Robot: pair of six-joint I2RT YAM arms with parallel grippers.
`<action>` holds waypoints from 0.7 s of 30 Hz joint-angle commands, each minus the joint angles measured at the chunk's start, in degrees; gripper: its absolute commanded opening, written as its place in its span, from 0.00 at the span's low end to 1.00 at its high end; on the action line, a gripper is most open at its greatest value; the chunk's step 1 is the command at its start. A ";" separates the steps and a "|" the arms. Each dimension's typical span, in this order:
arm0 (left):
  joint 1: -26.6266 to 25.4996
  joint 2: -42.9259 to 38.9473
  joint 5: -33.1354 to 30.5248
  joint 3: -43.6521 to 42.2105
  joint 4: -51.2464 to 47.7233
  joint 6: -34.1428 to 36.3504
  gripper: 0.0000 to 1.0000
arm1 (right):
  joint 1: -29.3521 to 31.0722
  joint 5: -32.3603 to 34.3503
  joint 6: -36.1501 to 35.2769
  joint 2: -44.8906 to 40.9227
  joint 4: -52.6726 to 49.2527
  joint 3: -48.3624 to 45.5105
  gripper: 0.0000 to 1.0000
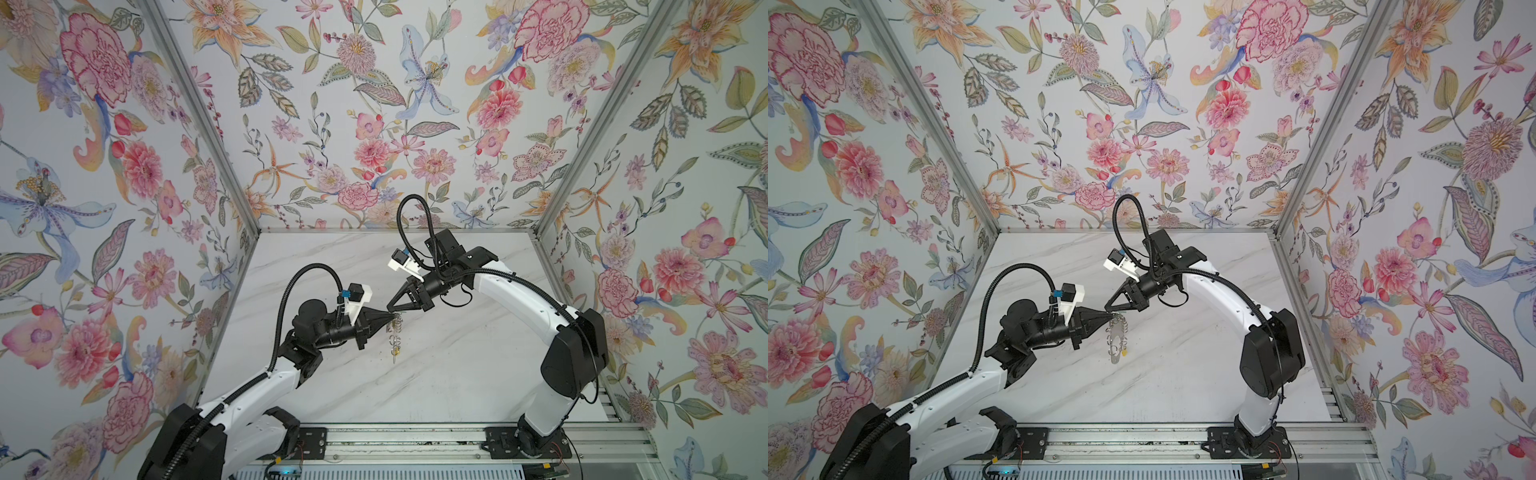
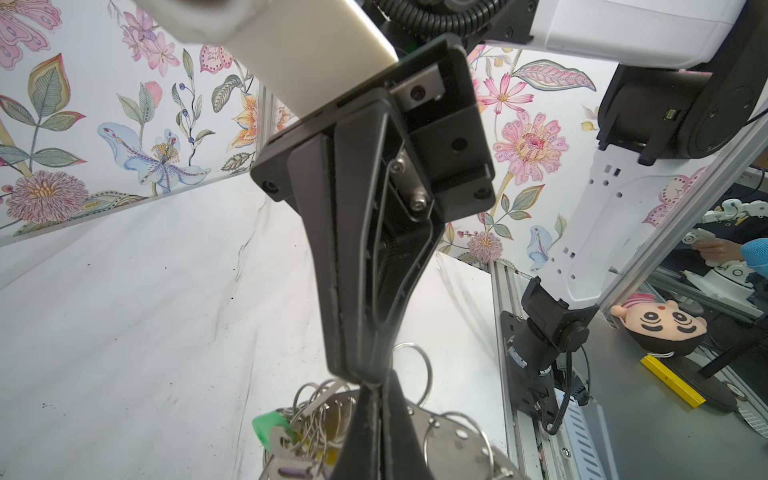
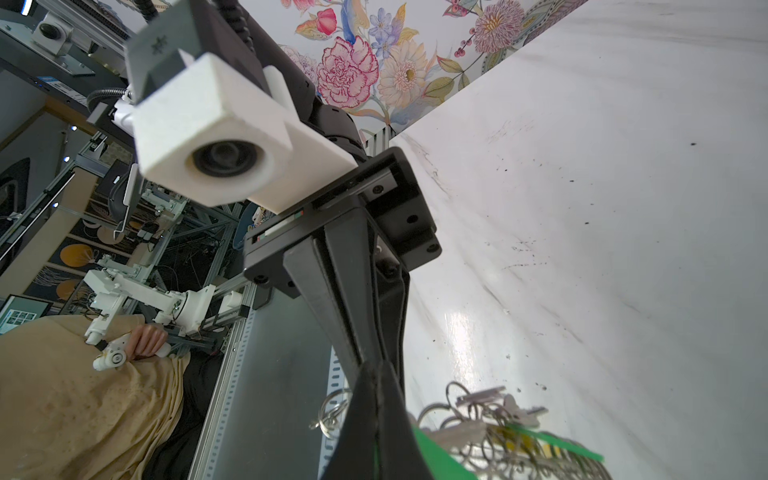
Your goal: Remove the keys from the keyring
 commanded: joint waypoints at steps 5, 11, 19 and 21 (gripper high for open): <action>0.72 -1.18 -0.12 1.91 2.23 1.22 0.00 | -2.45 -0.32 -1.58 -3.82 -0.84 -1.77 0.00; 0.80 -1.76 -0.44 1.62 2.12 1.13 0.00 | -3.35 -1.00 -1.75 -4.60 -0.75 -2.04 0.00; 0.85 -2.02 -0.61 1.42 1.87 1.22 0.00 | -4.28 -1.08 -1.85 -5.20 -0.67 -2.72 0.00; 0.84 -2.09 -0.67 1.45 1.88 1.22 0.00 | -4.33 -1.08 -1.84 -5.51 -0.67 -2.82 0.00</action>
